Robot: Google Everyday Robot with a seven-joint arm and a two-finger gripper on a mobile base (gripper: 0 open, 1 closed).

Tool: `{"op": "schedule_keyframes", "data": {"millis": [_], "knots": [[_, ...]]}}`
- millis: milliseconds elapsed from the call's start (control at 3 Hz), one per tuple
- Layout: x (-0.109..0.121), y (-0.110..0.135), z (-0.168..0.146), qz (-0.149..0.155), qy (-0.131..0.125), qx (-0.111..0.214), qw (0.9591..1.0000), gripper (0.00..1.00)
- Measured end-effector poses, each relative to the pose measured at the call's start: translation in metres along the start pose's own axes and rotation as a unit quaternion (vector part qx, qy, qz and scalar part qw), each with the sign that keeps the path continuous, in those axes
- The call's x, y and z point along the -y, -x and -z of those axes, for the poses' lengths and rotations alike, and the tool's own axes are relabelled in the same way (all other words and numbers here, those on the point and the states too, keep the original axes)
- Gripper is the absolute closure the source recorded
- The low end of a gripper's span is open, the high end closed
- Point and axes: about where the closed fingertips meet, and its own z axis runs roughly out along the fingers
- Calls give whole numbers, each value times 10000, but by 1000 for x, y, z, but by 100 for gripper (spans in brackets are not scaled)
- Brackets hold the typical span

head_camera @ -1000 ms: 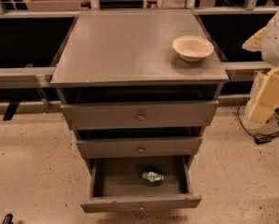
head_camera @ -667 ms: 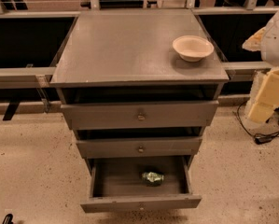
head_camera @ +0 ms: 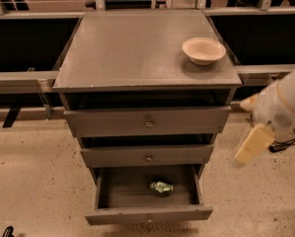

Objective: Pick green can from bottom drawer and place on counter

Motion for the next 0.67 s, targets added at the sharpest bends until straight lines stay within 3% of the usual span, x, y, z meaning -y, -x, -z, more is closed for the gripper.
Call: {"op": "schedule_keyframes", "data": {"millis": [333, 667], "knots": [[-7, -41, -76, -398, 331, -104, 9986, 0], [-8, -48, -84, -387, 337, -187, 9985, 0]]}}
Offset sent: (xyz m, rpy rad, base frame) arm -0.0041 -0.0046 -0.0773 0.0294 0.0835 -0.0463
